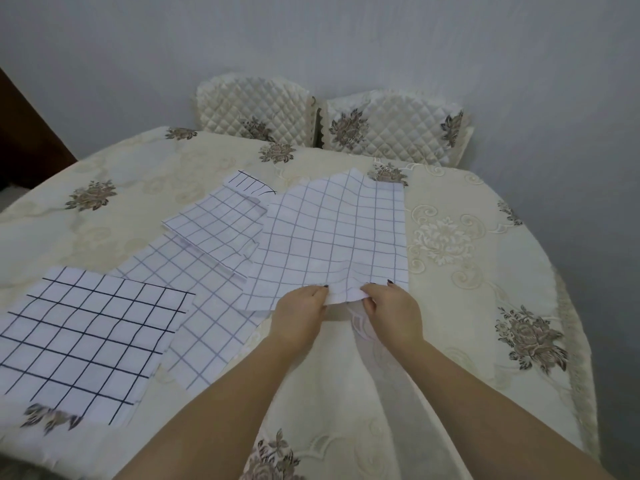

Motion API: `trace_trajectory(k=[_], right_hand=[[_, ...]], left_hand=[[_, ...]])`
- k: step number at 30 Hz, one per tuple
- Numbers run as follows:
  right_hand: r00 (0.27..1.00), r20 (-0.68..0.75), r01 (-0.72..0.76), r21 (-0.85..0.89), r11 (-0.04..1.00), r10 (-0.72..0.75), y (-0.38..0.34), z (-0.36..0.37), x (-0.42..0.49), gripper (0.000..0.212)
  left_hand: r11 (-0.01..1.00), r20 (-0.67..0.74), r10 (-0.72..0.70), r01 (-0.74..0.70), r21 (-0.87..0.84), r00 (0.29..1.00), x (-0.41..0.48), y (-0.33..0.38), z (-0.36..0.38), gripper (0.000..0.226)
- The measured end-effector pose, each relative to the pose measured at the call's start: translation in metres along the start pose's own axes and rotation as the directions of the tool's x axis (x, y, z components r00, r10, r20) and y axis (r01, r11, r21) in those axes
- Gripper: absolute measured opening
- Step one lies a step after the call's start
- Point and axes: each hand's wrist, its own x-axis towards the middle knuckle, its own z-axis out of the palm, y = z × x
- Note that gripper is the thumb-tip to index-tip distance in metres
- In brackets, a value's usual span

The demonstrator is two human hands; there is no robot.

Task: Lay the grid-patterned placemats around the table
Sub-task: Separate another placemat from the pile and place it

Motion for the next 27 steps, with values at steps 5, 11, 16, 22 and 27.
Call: trace_trajectory(k=[5,11,16,22,27], right_hand=[[1.000,0.012,-0.012,0.013,1.000,0.012,0.000,-0.027,-0.010,0.015],[0.999,0.006,-0.032,-0.001,0.999,0.032,0.007,-0.059,-0.035,0.016],[0.995,0.040,-0.095,-0.029,0.995,0.096,0.015,-0.081,-0.056,0.021],[0.979,0.035,-0.201,-0.020,0.979,0.202,0.024,-0.106,-0.089,0.026],[0.957,0.022,-0.290,0.091,0.953,0.289,0.032,-0.123,-0.120,0.019]], left_hand=[[0.989,0.039,-0.104,0.100,0.108,0.994,-0.018,-0.014,-0.020,0.027],[0.976,0.046,-0.204,0.200,0.092,0.978,-0.041,-0.015,-0.054,0.024],[0.970,-0.007,-0.242,0.242,0.013,0.970,-0.062,-0.020,-0.072,0.021],[0.951,-0.043,-0.275,0.264,-0.162,0.961,-0.092,-0.016,-0.091,0.018],[0.923,-0.079,-0.302,0.271,-0.274,0.950,-0.120,-0.009,-0.106,0.014]])
